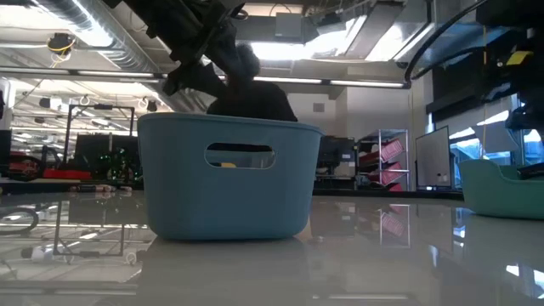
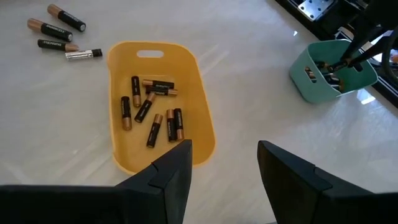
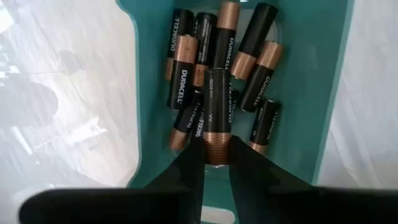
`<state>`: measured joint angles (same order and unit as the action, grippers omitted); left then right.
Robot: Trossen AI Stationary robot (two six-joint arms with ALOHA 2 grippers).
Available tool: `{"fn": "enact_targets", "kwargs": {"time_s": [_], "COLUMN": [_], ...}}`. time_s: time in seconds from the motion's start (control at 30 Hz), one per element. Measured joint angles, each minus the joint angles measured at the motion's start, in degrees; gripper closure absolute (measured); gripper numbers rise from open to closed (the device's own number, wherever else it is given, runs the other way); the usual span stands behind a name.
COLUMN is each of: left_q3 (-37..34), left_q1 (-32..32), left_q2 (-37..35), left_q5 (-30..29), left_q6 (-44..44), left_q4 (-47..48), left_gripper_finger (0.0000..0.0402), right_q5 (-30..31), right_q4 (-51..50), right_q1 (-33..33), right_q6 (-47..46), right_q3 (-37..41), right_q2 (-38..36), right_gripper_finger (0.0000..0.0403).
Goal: Sort batteries
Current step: Put the black battery into the green bin, then move the green bin to the top right of the table
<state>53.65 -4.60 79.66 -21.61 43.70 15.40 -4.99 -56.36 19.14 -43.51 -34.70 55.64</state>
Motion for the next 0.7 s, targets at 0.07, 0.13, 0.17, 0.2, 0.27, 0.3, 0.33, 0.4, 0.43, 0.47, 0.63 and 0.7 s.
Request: {"fn": "enact_targets", "kwargs": {"time_s": [0.07,0.13,0.17,0.2,0.27,0.3,0.33,0.4,0.43,0.47,0.63,0.7], "left_q3": [0.00,0.00,0.00,0.00,0.00,0.00,0.00,0.00,0.00,0.00,0.00,0.00], "left_q1": [0.00,0.00,0.00,0.02,0.04,0.04,0.04,0.04,0.04,0.04,0.04,0.04], "left_q2": [0.00,0.00,0.00,0.00,0.00,0.00,0.00,0.00,0.00,0.00,0.00,0.00], "left_q5": [0.00,-0.02,-0.02,-0.02,-0.02,-0.02,-0.02,-0.02,-0.02,-0.02,-0.04,-0.03], "left_q6": [-0.07,-0.17,-0.17,-0.17,-0.18,-0.17,-0.17,-0.20,-0.19,-0.20,-0.20,-0.20], "left_q4": [0.00,-0.02,0.00,0.00,0.00,0.00,0.00,0.00,0.00,0.00,0.00,0.00], "left_gripper_finger": [0.0229,0.0229,0.0229,0.0229,0.0229,0.0229,0.0229,0.0229,0.0229,0.0229,0.0229,0.0229], "right_q5": [0.00,-0.08,-0.13,-0.14,-0.16,-0.17,-0.17,-0.09,-0.09,-0.07,-2.61,-2.30], "right_q4": [-0.04,-0.06,-0.11,-0.22,-0.24,-0.24,-0.24,-0.26,-0.26,-0.26,-1.04,-1.91], "right_q1": [0.00,-0.02,-0.02,-0.02,-0.02,-0.02,-0.02,-0.02,-0.02,-0.02,-0.02,-0.02], "right_q6": [0.17,0.22,0.22,0.22,0.23,0.25,0.25,0.25,0.25,0.25,2.38,3.65], "right_q3": [0.00,0.00,0.00,0.00,0.00,0.00,0.00,0.00,0.00,0.00,-0.20,-1.47], "right_q2": [0.00,0.00,0.00,0.00,0.00,0.00,0.00,0.00,0.00,0.00,0.00,0.00], "right_gripper_finger": [0.0342,0.0341,0.0341,0.0341,0.0340,0.0338,0.0333,0.0316,0.0305,0.0292,0.0235,0.0219]}}
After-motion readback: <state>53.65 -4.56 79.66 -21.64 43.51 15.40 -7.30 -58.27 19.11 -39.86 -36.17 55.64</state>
